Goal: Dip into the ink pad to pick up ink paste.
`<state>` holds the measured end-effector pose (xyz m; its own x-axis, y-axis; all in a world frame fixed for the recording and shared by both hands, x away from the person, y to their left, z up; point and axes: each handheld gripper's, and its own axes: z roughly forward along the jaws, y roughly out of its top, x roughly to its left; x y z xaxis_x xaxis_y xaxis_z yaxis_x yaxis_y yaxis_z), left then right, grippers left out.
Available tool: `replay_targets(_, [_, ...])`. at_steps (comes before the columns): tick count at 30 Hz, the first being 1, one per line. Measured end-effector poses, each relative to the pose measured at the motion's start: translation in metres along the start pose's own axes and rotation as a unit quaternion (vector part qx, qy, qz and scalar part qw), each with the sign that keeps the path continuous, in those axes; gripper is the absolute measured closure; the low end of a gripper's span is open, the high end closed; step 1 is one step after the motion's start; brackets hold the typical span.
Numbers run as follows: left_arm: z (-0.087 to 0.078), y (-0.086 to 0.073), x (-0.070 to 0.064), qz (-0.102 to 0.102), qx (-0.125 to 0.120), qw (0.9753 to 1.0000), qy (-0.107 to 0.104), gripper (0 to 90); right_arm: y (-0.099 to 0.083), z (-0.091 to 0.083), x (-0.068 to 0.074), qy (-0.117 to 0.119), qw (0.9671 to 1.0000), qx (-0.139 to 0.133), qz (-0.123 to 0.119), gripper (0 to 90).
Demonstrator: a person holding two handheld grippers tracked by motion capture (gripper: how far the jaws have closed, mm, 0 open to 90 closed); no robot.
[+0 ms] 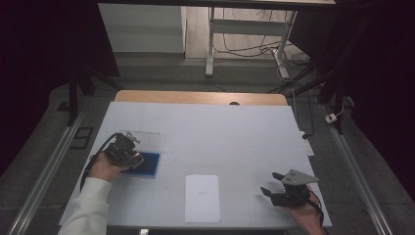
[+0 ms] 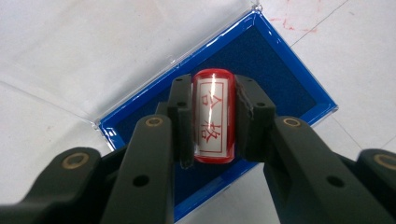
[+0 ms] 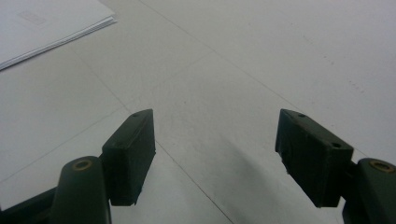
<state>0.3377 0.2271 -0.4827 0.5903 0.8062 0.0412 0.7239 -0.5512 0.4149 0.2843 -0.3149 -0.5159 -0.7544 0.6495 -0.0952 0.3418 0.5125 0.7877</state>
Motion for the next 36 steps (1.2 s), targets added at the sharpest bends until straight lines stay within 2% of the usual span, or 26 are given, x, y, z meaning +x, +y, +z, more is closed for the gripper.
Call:
replay_targets(8, [0.0012, -0.0002, -0.0023, 0.009, -0.002, 0.9999, 0.007, 71.1, 0.0008, -0.0017, 0.0017, -0.002, 1.0000, -0.002, -0.001, 28.1])
replay_targets(12, [0.0014, -0.0029, 0.0020, 0.006, -0.010, 0.9999, -0.006, 71.1, 0.0007, -0.0008, 0.0007, 0.002, 1.0000, -0.003, 0.001, 28.1])
replay_targets(21, [0.0015, -0.0041, 0.0047, 0.007, -0.012, 0.9998, -0.014, 71.2, 0.0006, -0.0012, 0.0004, 0.002, 1.0000, -0.003, 0.000, 28.1])
replay_targets(27, [0.0019, -0.0037, 0.0034, 0.008, -0.013, 0.9998, -0.011, 71.1, 0.0001, -0.0025, -0.0020, 0.007, 0.9998, -0.010, 0.013, 28.1])
replay_targets(33, [0.0007, -0.0050, -0.0003, 0.014, -0.019, 0.9997, 0.000, 70.9, 0.0000, -0.0041, -0.0024, 0.003, 0.9999, -0.008, 0.012, 28.1])
replay_targets(35, [-0.0030, -0.0064, 0.0023, 0.014, -0.032, 0.9994, -0.005, 70.8, 0.0000, -0.0035, -0.0019, 0.005, 0.9999, -0.012, 0.011, 28.1])
replay_targets(36, [-0.0039, -0.0065, 0.0030, 0.014, -0.030, 0.9994, -0.007, 70.7, 0.0001, -0.0037, -0.0017, 0.004, 0.9999, -0.011, 0.010, 28.1])
